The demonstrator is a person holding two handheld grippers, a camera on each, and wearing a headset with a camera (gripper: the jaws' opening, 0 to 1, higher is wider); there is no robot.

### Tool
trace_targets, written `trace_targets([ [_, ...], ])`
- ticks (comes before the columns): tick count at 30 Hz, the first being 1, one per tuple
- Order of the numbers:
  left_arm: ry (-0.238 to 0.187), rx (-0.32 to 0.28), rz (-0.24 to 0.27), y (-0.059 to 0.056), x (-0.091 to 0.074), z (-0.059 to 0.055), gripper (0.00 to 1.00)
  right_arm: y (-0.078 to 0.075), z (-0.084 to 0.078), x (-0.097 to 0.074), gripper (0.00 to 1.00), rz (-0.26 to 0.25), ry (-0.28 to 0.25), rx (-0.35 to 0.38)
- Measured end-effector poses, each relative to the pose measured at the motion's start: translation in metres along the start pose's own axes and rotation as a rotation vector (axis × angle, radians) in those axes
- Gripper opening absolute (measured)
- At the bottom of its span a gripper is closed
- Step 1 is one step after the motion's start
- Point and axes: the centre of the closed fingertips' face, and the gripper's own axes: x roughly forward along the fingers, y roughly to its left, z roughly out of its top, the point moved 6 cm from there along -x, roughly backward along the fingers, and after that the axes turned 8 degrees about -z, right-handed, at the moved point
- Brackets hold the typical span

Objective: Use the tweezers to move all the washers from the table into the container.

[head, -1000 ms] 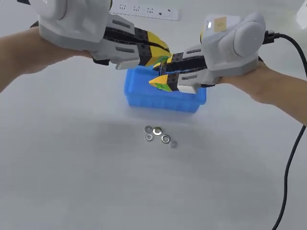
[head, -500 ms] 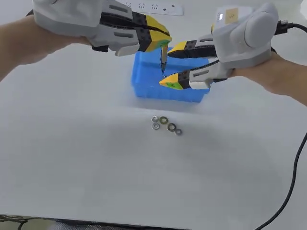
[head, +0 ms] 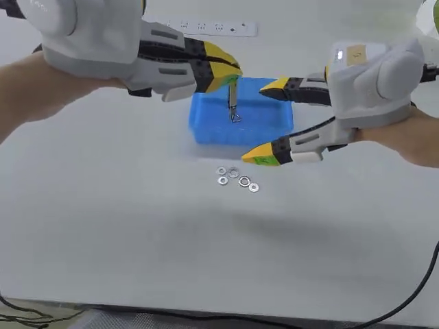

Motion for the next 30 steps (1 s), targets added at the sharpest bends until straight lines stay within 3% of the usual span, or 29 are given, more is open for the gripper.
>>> trace_targets([
  [6, 0.012, -0.010, 0.014, -0.018, -0.001, -0.006, 0.04, 0.020, -0.008, -0.015, 0.80, 0.006, 0.004, 0.021],
  [8, -0.006, -0.021, 0.024, -0.024, -0.001, -0.006, 0.04, 0.023, -0.013, -0.020, 0.82, 0.006, 0.017, 0.022],
  [18, 0.003, -0.028, 0.027, -0.050, 0.000, -0.019, 0.04, 0.032, -0.022, -0.030, 0.97, 0.006, 0.044, 0.038],
  [24, 0.017, -0.047, 0.016, -0.058, 0.000, -0.030, 0.04, 0.040, -0.017, -0.031, 1.00, 0.043, 0.019, 0.074],
  [30, 0.029, -0.069, 0.012, -0.061, 0.002, -0.039, 0.04, 0.045, -0.027, -0.032, 1.00, 0.073, 0.042, 0.062],
])
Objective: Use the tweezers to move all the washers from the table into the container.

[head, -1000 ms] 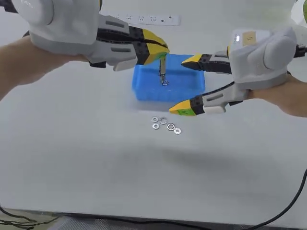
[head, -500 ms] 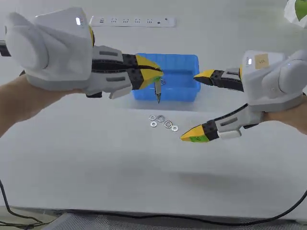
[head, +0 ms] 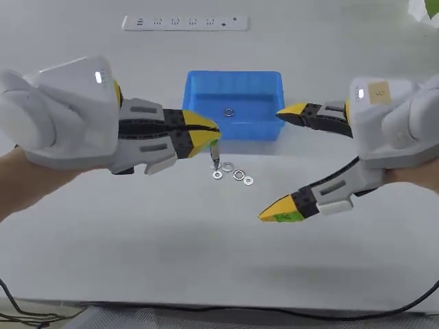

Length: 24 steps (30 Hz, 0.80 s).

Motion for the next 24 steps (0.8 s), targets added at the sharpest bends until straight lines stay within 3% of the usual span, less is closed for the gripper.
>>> trace_targets([
  [8, 0.017, -0.012, 0.002, 0.000, 0.003, -0.012, 0.04, 0.013, -0.012, 0.002, 1.00, 0.049, 0.032, -0.009],
  [11, 0.003, -0.022, 0.006, 0.001, 0.004, -0.012, 0.04, 0.016, -0.014, 0.002, 1.00, 0.062, 0.036, 0.012],
  [24, -0.002, -0.042, 0.000, 0.004, 0.012, -0.019, 0.04, 0.013, -0.023, 0.000, 1.00, 0.049, 0.040, 0.083],
])
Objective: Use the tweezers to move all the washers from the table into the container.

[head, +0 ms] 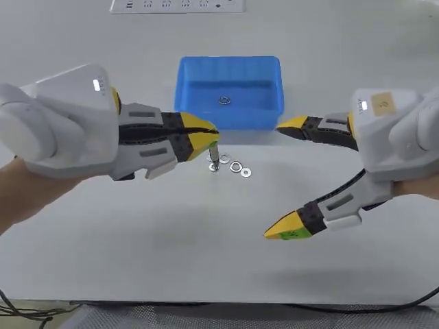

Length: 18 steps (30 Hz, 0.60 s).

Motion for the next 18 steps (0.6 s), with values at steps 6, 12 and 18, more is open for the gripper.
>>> trace_targets([
  [6, -0.001, -0.008, 0.000, 0.000, 0.000, -0.006, 0.04, -0.004, -0.005, -0.006, 1.00, -0.021, 0.006, 0.023],
  [12, 0.005, -0.009, -0.035, -0.005, -0.001, -0.006, 0.04, -0.002, -0.005, -0.004, 1.00, -0.018, 0.001, 0.042],
  [18, 0.020, -0.040, -0.061, -0.004, -0.003, -0.006, 0.05, 0.002, 0.006, 0.012, 1.00, 0.032, -0.003, 0.021],
])
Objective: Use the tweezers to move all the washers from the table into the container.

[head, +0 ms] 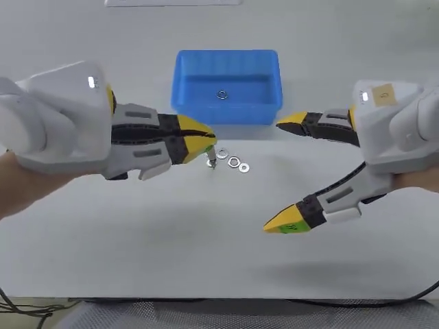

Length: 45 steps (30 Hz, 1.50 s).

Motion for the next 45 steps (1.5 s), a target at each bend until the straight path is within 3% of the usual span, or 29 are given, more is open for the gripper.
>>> trace_targets([
  [4, 0.002, -0.051, -0.006, 0.007, -0.001, -0.001, 0.05, 0.000, 0.013, 0.015, 1.00, 0.023, -0.013, -0.029],
  [5, 0.002, -0.087, -0.007, 0.011, -0.002, -0.002, 0.05, 0.000, 0.019, 0.021, 0.99, 0.032, -0.025, -0.032],
  [7, 0.019, -0.073, -0.003, 0.016, -0.003, -0.002, 0.05, 0.001, 0.027, 0.030, 0.98, 0.051, -0.037, -0.038],
  [10, 0.032, -0.078, -0.028, 0.016, -0.002, -0.001, 0.05, 0.003, 0.033, 0.043, 0.96, 0.078, -0.028, -0.080],
  [15, 0.028, -0.090, -0.034, 0.016, -0.001, -0.002, 0.05, 0.003, 0.034, 0.057, 0.85, 0.110, -0.010, -0.106],
  [18, 0.028, -0.087, -0.037, 0.015, 0.000, -0.003, 0.05, 0.003, 0.028, 0.063, 0.72, 0.157, 0.036, -0.104],
  [24, 0.037, -0.082, -0.049, 0.015, 0.000, -0.003, 0.05, -0.005, 0.019, 0.068, 0.56, 0.151, 0.067, -0.121],
  [28, 0.045, -0.074, -0.055, 0.013, 0.000, -0.003, 0.05, -0.011, 0.019, 0.069, 0.36, 0.140, 0.081, -0.107],
  [34, 0.054, -0.076, -0.064, 0.011, 0.003, -0.005, 0.05, -0.012, 0.025, 0.074, 0.33, 0.136, 0.069, -0.121],
  [40, 0.059, -0.074, -0.067, 0.012, 0.005, -0.005, 0.05, -0.016, 0.026, 0.078, 0.23, 0.119, 0.087, -0.193],
  [45, 0.064, -0.071, -0.070, 0.011, 0.004, -0.006, 0.06, -0.014, 0.027, 0.078, 0.15, 0.134, 0.076, -0.216],
])
